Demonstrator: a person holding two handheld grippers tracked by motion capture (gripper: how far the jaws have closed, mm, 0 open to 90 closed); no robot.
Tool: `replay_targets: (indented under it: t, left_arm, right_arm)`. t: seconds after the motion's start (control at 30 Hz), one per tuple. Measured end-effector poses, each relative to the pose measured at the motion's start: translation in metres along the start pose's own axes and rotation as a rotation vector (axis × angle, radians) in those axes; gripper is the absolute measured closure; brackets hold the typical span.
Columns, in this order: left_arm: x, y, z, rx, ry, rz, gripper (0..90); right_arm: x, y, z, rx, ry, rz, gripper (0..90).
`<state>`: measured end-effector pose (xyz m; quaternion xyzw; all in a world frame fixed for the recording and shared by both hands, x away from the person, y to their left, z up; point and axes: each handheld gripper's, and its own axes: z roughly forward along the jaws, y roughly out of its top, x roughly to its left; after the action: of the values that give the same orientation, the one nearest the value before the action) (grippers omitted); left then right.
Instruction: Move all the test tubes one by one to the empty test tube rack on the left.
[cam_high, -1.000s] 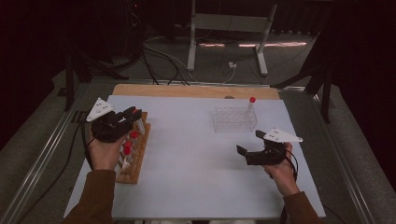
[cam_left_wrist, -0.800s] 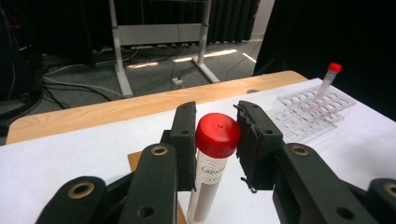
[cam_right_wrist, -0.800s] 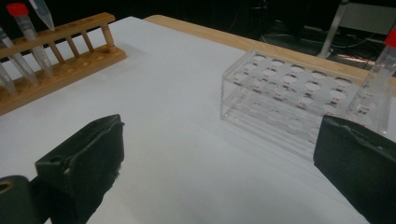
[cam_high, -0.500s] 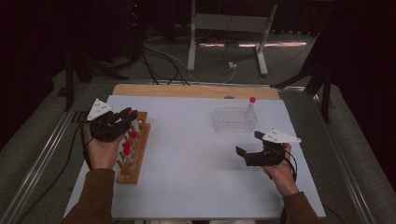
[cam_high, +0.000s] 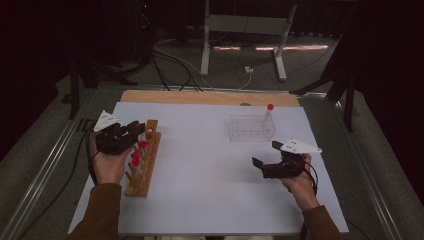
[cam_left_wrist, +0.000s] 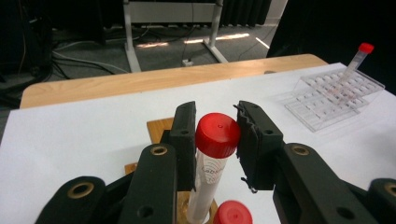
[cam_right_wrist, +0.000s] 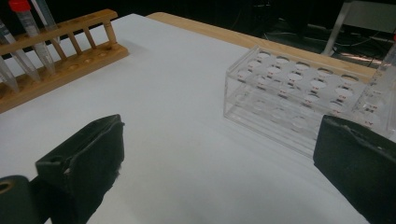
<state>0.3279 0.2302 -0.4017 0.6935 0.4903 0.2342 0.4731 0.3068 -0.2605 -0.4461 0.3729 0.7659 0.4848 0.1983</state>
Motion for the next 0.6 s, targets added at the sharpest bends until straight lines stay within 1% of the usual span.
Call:
replay_targets:
  t: [0.3, 0.6]
  left_arm:
    - [0.002, -0.007, 0.005, 0.038, -0.001, -0.005, 70.1]
    - [0.005, -0.012, 0.009, 0.066, -0.011, -0.024, 69.8]
  right_arm:
    - [0.000, 0.000, 0.000, -0.001, 0.002, 0.002, 2.0]
    - [-0.001, 0.000, -0.001, -0.003, 0.003, 0.008, 2.0]
